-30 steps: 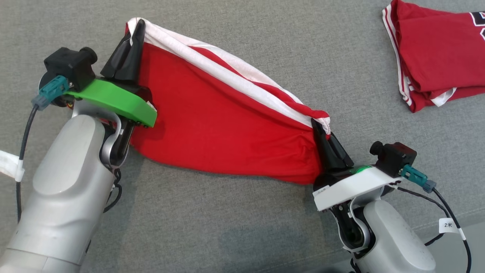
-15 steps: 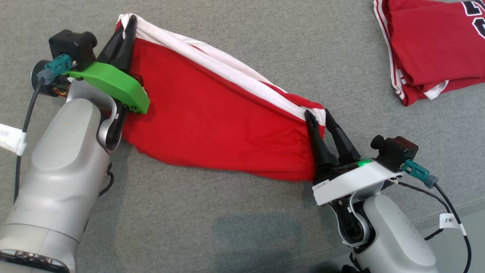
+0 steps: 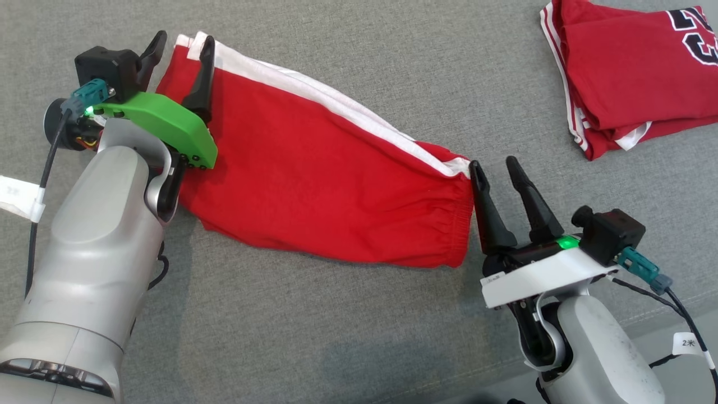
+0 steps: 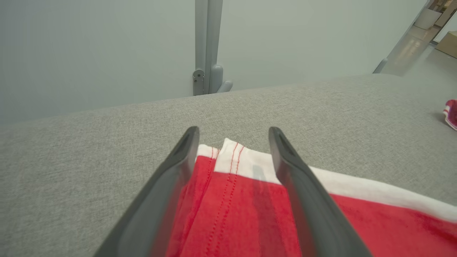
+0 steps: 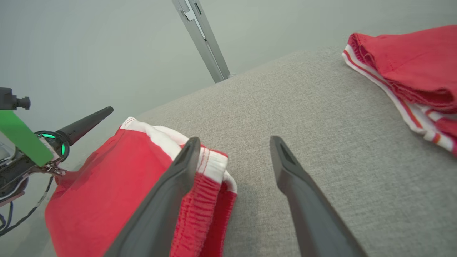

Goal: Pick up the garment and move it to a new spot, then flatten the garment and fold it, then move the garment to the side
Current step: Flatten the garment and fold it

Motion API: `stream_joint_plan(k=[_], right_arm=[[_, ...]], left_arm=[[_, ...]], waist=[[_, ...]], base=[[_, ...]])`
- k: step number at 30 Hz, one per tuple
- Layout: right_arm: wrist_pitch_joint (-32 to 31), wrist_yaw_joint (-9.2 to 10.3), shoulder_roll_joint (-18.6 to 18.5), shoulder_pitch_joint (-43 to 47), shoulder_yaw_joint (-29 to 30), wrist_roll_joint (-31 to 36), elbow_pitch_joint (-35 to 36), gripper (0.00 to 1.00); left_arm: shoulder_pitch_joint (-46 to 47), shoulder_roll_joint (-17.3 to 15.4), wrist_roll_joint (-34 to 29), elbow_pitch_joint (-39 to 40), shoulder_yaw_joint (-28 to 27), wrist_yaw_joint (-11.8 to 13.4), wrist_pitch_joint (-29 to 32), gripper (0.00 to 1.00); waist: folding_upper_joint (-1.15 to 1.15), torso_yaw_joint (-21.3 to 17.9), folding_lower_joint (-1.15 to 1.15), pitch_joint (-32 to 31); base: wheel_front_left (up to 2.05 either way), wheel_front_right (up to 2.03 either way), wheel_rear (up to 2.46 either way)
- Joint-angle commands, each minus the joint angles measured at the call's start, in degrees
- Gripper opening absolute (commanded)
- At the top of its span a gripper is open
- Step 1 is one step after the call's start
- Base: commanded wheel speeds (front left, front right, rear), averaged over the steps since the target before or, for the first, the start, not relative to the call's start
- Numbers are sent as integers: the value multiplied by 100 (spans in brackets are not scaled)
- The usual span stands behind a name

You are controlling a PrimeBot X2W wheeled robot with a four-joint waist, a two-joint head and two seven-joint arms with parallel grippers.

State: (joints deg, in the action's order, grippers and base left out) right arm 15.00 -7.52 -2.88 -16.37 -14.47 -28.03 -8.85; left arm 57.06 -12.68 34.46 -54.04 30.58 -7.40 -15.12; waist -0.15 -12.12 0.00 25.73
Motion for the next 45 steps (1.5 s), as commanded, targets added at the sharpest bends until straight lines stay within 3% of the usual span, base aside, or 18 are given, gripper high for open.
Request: stream_joint_plan(k=[1,14,24,30,31,32,34,45], right_arm=[[20,8,-4,106,65,83,74,100],[21,8,-4,705,1018,642,788,100],[21,8,-4,946,1186,589,1035,100],[21,8,-4,1001,1172,535,1069,100],[20,8,-4,1004,1175,536,1074,100],[20,8,-3,1013,1181,535,1079,100],[21,8,-4,1037,1198,523,1097,100],[20,8,-4,1152,1233,582,1075,100]], left_arm=[[38,1,-73,-12,-24,-11,-2,100],[-685,-71,296,-253,151,-11,163,100],[-934,-369,776,-530,288,-6,1193,100],[-947,-363,913,-714,322,-8,1578,100],[-955,-363,924,-729,332,-8,1599,92],[-967,-366,935,-738,345,-8,1611,50],[-1023,-332,974,-699,358,-9,1553,0],[-1435,-316,1306,-368,393,-10,1213,0]], waist=[[15,17,0,-63],[15,174,0,-713],[15,-36,0,-859],[15,-131,0,-860],[15,-143,0,-867],[15,-150,0,-876],[15,-153,0,-904],[15,80,0,-1239]], base=[[0,0,0],[0,0,0],[0,0,0],[0,0,0],[0,0,0],[0,0,0],[0,0,0],[0,0,0]])
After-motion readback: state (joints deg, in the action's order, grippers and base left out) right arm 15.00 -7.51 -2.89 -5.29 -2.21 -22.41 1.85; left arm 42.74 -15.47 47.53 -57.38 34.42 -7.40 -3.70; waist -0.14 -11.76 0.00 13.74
